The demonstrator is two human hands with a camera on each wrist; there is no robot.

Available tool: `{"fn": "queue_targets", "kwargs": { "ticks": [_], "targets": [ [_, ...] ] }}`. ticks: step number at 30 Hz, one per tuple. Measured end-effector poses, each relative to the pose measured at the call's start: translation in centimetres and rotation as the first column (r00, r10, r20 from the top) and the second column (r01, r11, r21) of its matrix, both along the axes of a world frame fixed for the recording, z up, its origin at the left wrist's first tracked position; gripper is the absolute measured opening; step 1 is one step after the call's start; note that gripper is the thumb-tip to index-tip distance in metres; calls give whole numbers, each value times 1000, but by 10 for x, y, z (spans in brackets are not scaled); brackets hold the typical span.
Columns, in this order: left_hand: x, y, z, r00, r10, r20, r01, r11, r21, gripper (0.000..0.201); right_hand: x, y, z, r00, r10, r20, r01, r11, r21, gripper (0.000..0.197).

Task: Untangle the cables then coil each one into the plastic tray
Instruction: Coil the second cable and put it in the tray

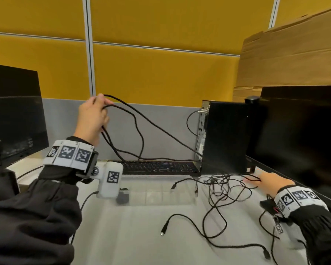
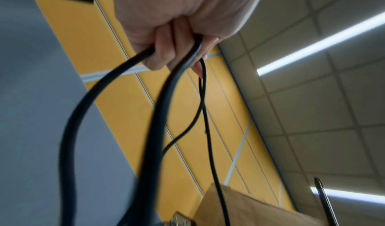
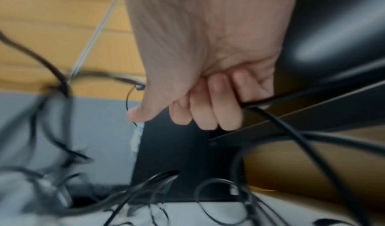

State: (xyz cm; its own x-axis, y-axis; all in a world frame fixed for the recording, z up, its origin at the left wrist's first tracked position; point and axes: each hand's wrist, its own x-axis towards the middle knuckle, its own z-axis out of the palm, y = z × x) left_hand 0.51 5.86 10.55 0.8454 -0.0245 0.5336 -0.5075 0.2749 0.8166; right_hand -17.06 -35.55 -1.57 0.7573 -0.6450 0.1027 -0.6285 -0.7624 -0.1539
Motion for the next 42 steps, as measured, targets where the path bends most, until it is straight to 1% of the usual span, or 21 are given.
{"fn": "queue_targets", "kwargs": {
  "ticks": [2, 4, 7, 9, 11, 14, 16, 18, 19, 21, 22, 23, 25, 27, 32, 35, 38, 39, 40, 41, 42],
  "targets": [
    [6, 20, 7, 998, 63, -19, -65, 990, -129, 34, -9, -7, -7, 994, -81, -67, 75, 993, -89, 51],
    [13, 43, 10, 982, 170, -78, -182, 966, -181, 33, -14, -20, -14, 987, -153, -57, 145, 983, -116, 61],
    [21, 70, 9, 930, 338, -143, -359, 918, -167, 30, -12, -45, -23, 938, -330, -106, 326, 944, -49, 56],
    [20, 72, 6, 934, 333, -132, -349, 928, -129, 30, -10, -52, -24, 935, -308, -178, 289, 949, -128, 51],
    [16, 65, 1, 946, 306, -109, -316, 944, -93, 32, -6, -35, -11, 950, -230, -211, 180, 956, -229, 58],
    [7, 52, 0, 961, 257, -98, -264, 962, -66, 32, 10, 20, 17, 980, 103, -172, -129, 981, -146, 75],
    [6, 48, 1, 968, 232, -101, -237, 970, -49, 33, 30, 56, 27, 931, 340, -135, -347, 937, -32, 84],
    [5, 49, 1, 972, 216, -96, -220, 975, -35, 33, 44, 84, 19, 868, 444, -221, -440, 895, 69, 85],
    [6, 52, 1, 973, 210, -91, -214, 976, -35, 33, 50, 91, 11, 844, 454, -285, -446, 890, 96, 80],
    [9, 63, 0, 973, 212, -93, -217, 975, -53, 33, 57, 92, -2, 825, 400, -400, -376, 916, 142, 51],
    [11, 69, 0, 969, 225, -101, -232, 971, -63, 33, 58, 90, -4, 835, 351, -423, -325, 936, 134, 35],
    [15, 77, -1, 961, 253, -112, -261, 962, -74, 34, 61, 81, -5, 866, 290, -407, -269, 957, 109, 31],
    [22, 94, -4, 935, 326, -141, -341, 934, -104, 34, 62, 53, -3, 944, 161, -287, -156, 987, 40, 38],
    [32, 110, -8, 898, 411, -159, -428, 899, -89, 32, 56, 24, -1, 972, 40, -230, -56, 996, -67, 38],
    [50, 118, -23, 855, 483, -191, -508, 854, -114, 29, 29, -7, 0, 920, -207, -334, 100, 946, -310, 45],
    [54, 119, -28, 819, 516, -252, -559, 817, -142, 31, 15, -4, -4, 877, -231, -422, 89, 940, -329, 49],
    [54, 125, -30, 805, 516, -291, -568, 813, -129, 31, 16, -17, -12, 899, -193, -393, 86, 958, -275, 21],
    [53, 126, -30, 806, 508, -303, -561, 819, -118, 30, 23, -23, -14, 918, -163, -360, 75, 966, -246, 17],
    [54, 126, -30, 810, 497, -311, -552, 825, -120, 28, 28, -25, -14, 925, -144, -352, 64, 971, -229, 21],
    [51, 123, -29, 809, 501, -307, -555, 824, -117, 27, 36, -21, -10, 945, -93, -313, 33, 981, -190, 36],
    [48, 120, -28, 806, 518, -286, -564, 819, -108, 27, 44, -8, -4, 961, -27, -276, -18, 987, -160, 63]
  ]
}}
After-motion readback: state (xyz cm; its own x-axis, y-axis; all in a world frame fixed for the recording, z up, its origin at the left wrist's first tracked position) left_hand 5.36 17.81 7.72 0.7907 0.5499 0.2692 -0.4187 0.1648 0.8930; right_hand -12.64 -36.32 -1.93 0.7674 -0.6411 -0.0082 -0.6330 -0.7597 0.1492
